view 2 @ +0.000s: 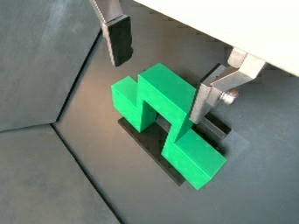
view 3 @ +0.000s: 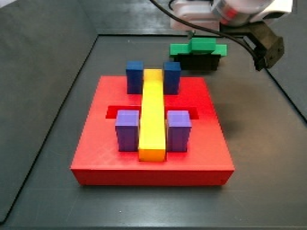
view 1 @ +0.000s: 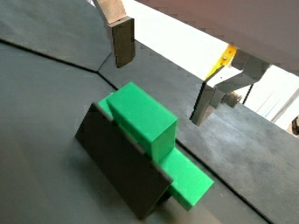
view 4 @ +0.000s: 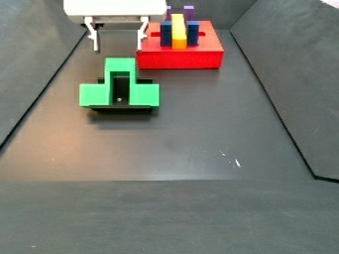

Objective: Pick up the green object. Move up. Place the green object on the fixture. Regrasp the green object. Move to above the board. Insert the green object.
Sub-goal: Regrasp the green object.

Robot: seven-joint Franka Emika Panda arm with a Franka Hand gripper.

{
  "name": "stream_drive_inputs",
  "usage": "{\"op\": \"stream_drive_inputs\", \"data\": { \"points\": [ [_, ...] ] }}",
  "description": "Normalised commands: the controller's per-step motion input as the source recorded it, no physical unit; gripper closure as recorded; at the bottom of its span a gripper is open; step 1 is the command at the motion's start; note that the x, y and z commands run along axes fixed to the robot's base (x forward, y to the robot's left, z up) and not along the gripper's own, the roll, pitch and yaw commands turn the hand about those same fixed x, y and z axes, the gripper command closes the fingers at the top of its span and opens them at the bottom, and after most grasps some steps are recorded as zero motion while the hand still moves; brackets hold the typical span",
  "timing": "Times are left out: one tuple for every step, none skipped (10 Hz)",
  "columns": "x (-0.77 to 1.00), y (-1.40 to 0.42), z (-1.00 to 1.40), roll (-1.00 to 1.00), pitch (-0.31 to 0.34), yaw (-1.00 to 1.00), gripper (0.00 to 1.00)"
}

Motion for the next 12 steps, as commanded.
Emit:
{"op": "stream_drive_inputs", "data": {
  "points": [
    [0.03,-0.06,-0.23,0.27,0.0,0.15,0.0],
    [0.03,-0.05,-0.27,0.3,0.0,0.15,0.0],
    [0.16,0.0,-0.31,0.33,0.023,0.18,0.0],
    [0.17,0.0,-0.29,0.29,0.054,0.17,0.0],
    [0.12,0.0,-0.27,0.26,0.04,0.16,0.0],
    [0.18,0.0,-0.25,0.25,0.051,0.16,0.0],
    [0.26,0.0,-0.28,0.24,0.071,0.18,0.0],
    [0.32,0.05,-0.25,0.19,0.1,0.18,0.0],
    [0.2,0.12,-0.07,0.04,0.117,0.09,0.0],
    [0.11,0.09,-0.03,0.0,0.097,0.01,0.0],
    [0.07,0.1,0.0,-0.07,0.06,0.0,0.0],
    [0.02,0.03,0.0,-0.04,0.026,0.0,0.0]
  ]
}}
